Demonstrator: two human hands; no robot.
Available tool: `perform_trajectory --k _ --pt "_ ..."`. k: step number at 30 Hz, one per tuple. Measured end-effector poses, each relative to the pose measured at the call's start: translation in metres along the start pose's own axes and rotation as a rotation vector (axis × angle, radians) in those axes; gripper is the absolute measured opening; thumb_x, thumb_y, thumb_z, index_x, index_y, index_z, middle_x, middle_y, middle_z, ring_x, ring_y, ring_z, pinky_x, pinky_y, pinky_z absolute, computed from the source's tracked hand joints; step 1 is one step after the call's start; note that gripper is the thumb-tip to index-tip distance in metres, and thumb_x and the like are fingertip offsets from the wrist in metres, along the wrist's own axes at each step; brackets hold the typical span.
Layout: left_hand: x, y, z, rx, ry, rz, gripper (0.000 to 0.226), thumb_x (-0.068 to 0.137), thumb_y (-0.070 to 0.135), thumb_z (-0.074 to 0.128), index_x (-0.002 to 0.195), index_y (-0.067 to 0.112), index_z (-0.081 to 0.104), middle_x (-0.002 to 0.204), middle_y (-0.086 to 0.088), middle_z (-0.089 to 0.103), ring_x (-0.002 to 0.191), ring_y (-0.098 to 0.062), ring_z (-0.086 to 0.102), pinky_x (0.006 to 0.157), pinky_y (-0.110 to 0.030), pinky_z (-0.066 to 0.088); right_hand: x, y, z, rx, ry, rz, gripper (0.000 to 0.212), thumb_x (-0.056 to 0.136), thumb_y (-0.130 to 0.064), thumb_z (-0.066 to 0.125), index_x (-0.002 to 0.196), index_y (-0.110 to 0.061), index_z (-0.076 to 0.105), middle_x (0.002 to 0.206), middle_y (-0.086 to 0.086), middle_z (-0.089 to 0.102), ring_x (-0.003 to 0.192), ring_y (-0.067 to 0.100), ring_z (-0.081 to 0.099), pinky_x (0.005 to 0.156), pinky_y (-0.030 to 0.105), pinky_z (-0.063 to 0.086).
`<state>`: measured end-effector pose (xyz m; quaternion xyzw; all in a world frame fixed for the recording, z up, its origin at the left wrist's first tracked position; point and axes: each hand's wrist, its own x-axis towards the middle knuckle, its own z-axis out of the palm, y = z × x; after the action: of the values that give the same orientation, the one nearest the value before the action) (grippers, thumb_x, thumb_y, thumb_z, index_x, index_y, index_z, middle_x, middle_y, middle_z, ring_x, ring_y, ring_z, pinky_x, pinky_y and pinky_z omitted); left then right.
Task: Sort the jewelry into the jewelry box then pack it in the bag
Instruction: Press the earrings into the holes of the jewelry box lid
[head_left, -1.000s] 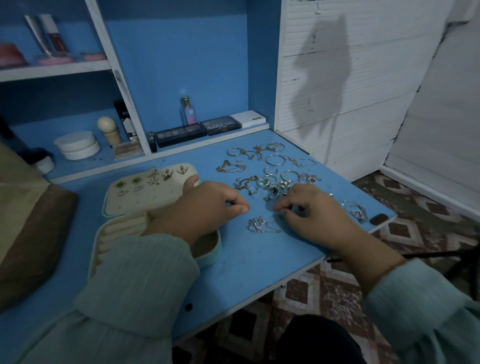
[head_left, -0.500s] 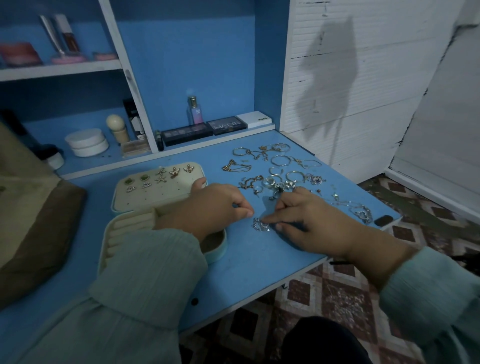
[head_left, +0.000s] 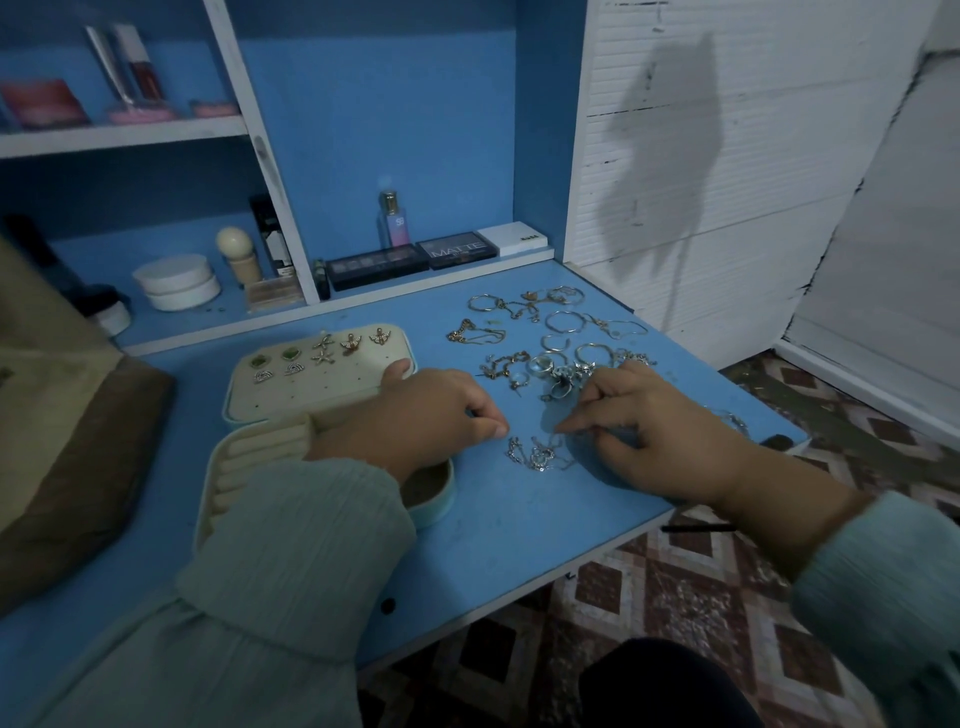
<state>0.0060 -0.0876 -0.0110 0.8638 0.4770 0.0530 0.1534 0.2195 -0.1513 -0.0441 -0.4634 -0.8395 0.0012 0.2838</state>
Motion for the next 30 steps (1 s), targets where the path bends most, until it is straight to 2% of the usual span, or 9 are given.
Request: perform_trajectory --k 7,13,16,20,22,24,28,30 --pt "-0.002 0.002 -0.002 0.004 -0.016 -0.006 0.016 0.088 0.047 0.054 0.095 0.039 0.066 0.102 0.022 0.053 0.114 0.0 0.044 0.112 -0.045 -0.002 0.005 -0.004 -0.004 -0.071 -0.109 -0.079 0.04 0.076 -0.017 0.041 0.092 -0.026 0.076 0.079 0.0 0.057 0.076 0.012 0.041 0.068 0.019 0.034" --pt "-0.002 0.005 -0.002 0.005 0.038 0.022 0.011 0.087 0.046 0.056 0.091 0.041 0.066 0.096 0.023 0.054 0.109 0.002 0.045 0.113 -0.045 -0.003 0.003 0.01 -0.016 -0.079 -0.077 0.045 0.033 0.078 -0.016 0.047 0.096 -0.02 0.074 0.078 -0.001 0.056 0.072 0.023 0.052 0.072 0.027 0.04" --pt "-0.001 0.008 -0.003 0.021 0.073 0.029 0.012 0.086 0.046 0.057 0.09 0.04 0.066 0.09 0.025 0.054 0.106 0.004 0.045 0.112 -0.044 -0.004 -0.004 0.015 -0.024 -0.12 -0.108 0.097 0.03 0.074 -0.016 0.055 0.097 -0.019 0.074 0.081 -0.003 0.056 0.075 0.018 0.049 0.069 0.032 0.046" --pt "0.002 0.02 -0.005 0.08 0.088 0.02 0.014 0.087 0.045 0.055 0.093 0.038 0.067 0.089 0.026 0.052 0.107 0.004 0.044 0.112 -0.039 -0.005 -0.018 0.012 -0.031 -0.22 -0.215 0.063 0.033 0.08 -0.03 0.049 0.096 -0.017 0.075 0.082 -0.002 0.061 0.076 0.009 0.046 0.064 0.022 0.04" --pt "0.005 0.027 -0.005 0.138 0.063 0.002 0.017 0.089 0.046 0.053 0.097 0.039 0.065 0.095 0.025 0.054 0.113 0.002 0.045 0.112 -0.039 -0.004 -0.022 0.01 -0.032 -0.252 -0.222 0.048 0.033 0.08 -0.029 0.048 0.096 -0.016 0.075 0.084 -0.001 0.062 0.073 0.013 0.054 0.065 0.021 0.04" --pt "0.008 0.035 -0.004 0.189 0.026 -0.016 0.019 0.092 0.046 0.049 0.101 0.039 0.064 0.101 0.024 0.057 0.116 -0.001 0.046 0.112 -0.04 -0.004 -0.023 0.011 -0.034 -0.241 -0.161 0.038 0.032 0.08 -0.027 0.049 0.094 -0.014 0.075 0.084 0.0 0.063 0.073 0.018 0.059 0.067 0.021 0.042" --pt "0.011 0.048 0.005 0.236 0.029 -0.02 0.022 0.094 0.046 0.045 0.104 0.038 0.063 0.101 0.021 0.061 0.113 -0.004 0.05 0.112 -0.04 -0.001 -0.024 0.017 -0.044 -0.246 -0.121 0.128 0.024 0.073 -0.014 0.06 0.092 -0.012 0.075 0.083 0.006 0.064 0.073 0.026 0.062 0.063 0.031 0.051" --pt "0.01 0.05 0.01 0.242 0.051 -0.015 0.023 0.095 0.045 0.043 0.105 0.038 0.062 0.098 0.02 0.061 0.112 -0.005 0.051 0.112 -0.041 -0.001 -0.023 0.014 -0.046 -0.309 -0.167 0.164 0.021 0.081 -0.018 0.062 0.098 -0.017 0.074 0.092 0.005 0.064 0.085 0.026 0.06 0.069 0.025 0.045"
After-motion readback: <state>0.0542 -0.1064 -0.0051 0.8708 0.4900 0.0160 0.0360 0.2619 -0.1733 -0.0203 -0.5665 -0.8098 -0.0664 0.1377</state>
